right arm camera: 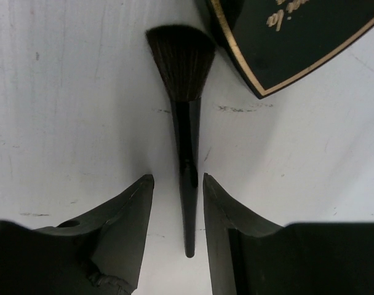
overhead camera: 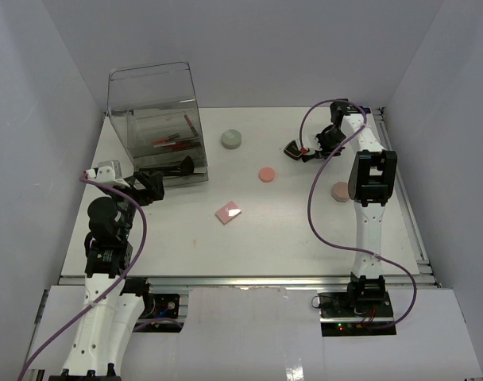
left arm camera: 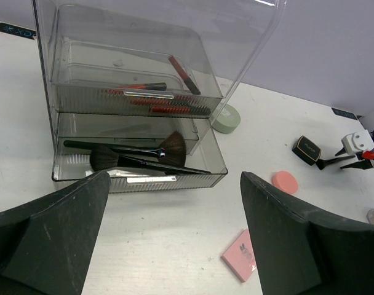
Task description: Organize the makeup
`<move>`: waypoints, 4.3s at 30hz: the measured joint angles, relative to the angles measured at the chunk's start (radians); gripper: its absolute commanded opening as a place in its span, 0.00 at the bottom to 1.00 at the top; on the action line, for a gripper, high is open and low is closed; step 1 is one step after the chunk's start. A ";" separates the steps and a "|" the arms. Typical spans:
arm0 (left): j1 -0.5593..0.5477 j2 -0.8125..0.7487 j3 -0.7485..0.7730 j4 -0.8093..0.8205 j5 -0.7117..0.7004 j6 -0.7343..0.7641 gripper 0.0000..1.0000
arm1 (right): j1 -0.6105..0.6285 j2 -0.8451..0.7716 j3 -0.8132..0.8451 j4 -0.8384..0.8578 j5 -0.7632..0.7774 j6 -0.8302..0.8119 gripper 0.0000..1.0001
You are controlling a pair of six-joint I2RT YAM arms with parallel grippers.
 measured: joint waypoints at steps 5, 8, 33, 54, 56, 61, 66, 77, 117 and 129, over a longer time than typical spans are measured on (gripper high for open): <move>0.000 0.003 0.000 0.000 0.000 0.000 0.98 | 0.017 0.010 0.015 -0.047 0.050 -0.032 0.32; 0.000 0.005 0.000 0.000 0.000 0.000 0.98 | 0.024 0.007 0.009 -0.054 0.072 -0.040 0.34; 0.001 -0.003 0.000 0.000 -0.001 0.000 0.98 | 0.089 -0.146 -0.267 0.000 0.216 0.072 0.17; 0.001 -0.047 0.000 0.000 -0.019 -0.001 0.98 | 0.530 -0.382 -0.308 0.019 -0.057 0.580 0.08; 0.001 -0.050 0.000 0.000 -0.022 -0.001 0.98 | 0.621 -0.372 -0.246 0.028 -0.083 0.648 0.08; 0.001 -0.057 0.000 -0.002 -0.047 0.000 0.98 | 0.786 -0.272 0.003 0.108 -0.109 0.801 0.08; 0.001 -0.074 0.000 -0.008 -0.084 0.000 0.98 | 0.868 -0.223 0.055 0.334 -0.085 0.939 0.08; 0.001 -0.087 0.000 -0.008 -0.117 0.002 0.98 | 0.864 -0.093 0.079 0.745 0.010 1.124 0.51; -0.001 0.655 -0.025 -0.024 -0.121 -0.891 0.21 | 0.307 -1.407 -1.518 1.342 -0.522 1.786 0.14; -0.002 0.932 0.135 0.058 -0.185 -0.942 0.38 | 0.306 -1.410 -1.519 1.370 -0.528 1.795 0.13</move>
